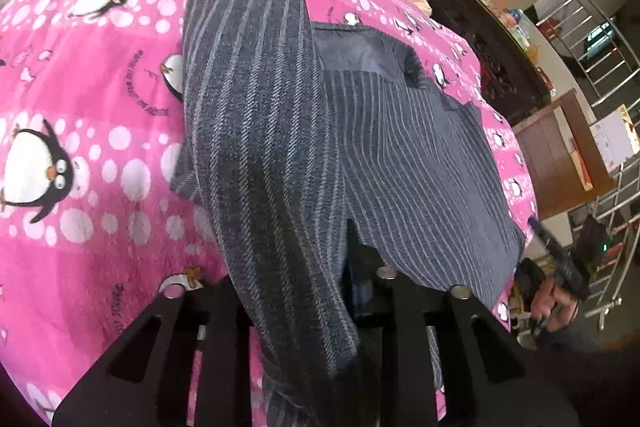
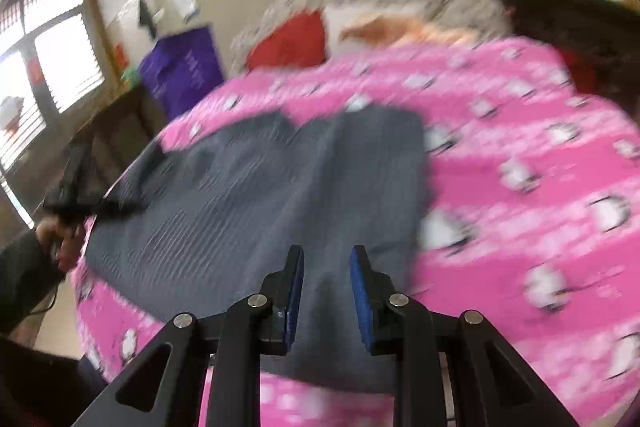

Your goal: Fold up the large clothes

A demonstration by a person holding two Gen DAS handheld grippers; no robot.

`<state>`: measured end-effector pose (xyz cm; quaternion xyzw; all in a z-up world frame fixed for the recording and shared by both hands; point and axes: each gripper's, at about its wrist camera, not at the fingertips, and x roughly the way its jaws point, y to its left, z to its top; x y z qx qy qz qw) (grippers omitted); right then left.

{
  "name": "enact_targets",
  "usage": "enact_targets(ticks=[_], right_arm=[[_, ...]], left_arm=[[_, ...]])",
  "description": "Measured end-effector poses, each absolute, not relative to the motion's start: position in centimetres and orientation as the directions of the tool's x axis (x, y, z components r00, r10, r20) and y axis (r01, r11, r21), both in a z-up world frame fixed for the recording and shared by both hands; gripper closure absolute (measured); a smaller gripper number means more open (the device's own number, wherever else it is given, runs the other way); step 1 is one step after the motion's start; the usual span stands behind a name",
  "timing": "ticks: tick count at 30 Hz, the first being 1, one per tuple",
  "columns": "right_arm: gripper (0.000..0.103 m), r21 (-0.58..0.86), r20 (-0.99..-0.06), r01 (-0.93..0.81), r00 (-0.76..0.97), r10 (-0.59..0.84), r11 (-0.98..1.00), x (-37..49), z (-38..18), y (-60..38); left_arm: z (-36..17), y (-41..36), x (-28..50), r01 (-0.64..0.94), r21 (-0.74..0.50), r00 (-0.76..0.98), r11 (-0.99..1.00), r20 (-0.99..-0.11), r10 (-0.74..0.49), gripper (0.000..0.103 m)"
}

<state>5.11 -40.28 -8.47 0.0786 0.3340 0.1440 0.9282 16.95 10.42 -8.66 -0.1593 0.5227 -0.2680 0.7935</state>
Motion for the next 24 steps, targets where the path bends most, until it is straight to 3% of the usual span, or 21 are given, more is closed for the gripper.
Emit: enact_targets(ticks=[2,5,8,9,11,14,16,20,24], right_arm=[[0.079,0.204,-0.604,-0.164,0.755,0.256,0.965,5.5,-8.3,-42.9],[0.079,0.143,-0.659,-0.075,0.737,0.151,0.987,6.8,-9.8,-46.5],[0.079,0.056,-0.714,-0.034,0.697,0.064,0.998,8.6,-11.6,-48.3],[0.079,0.030,-0.726,-0.032,0.686,0.044,0.999,9.1,-12.2,-48.6],[0.079,-0.004,-0.753,-0.027,0.658,0.015,1.000,10.4,-13.7,-49.4],[0.067,-0.075,-0.791,-0.035,0.611,-0.038,0.997,12.2,-15.7,-49.6],[0.042,-0.095,-0.741,-0.016,0.669,-0.060,0.995,12.0,-16.4,-50.4],[0.042,0.040,-0.723,-0.022,0.690,0.044,0.999,11.4,-16.8,-52.6],[0.042,0.025,-0.698,-0.043,0.715,0.048,0.999,10.5,-17.0,-52.8]], left_arm=[[-9.6,10.1,17.7,0.246,-0.546,0.286,0.801,-0.748,-0.599,0.053],[-10.0,9.7,18.0,0.265,-0.571,0.289,0.777,-0.721,-0.630,0.043],[-9.9,9.4,18.0,0.267,-0.566,0.295,0.780,-0.723,-0.625,0.041],[-9.8,9.2,17.9,0.272,-0.555,0.293,0.786,-0.731,-0.617,0.042],[-9.3,8.3,17.7,0.290,-0.478,0.297,0.829,-0.779,-0.552,0.086],[-7.0,7.7,16.7,0.316,-0.502,0.326,0.805,-0.740,-0.589,0.090],[-5.3,7.3,16.2,0.325,-0.576,0.323,0.750,-0.677,-0.661,0.090],[-1.5,4.6,16.0,0.253,-0.740,0.326,0.623,-0.541,-0.775,0.091],[0.2,0.0,17.1,0.082,-0.807,0.371,0.585,-0.520,-0.770,0.090]])
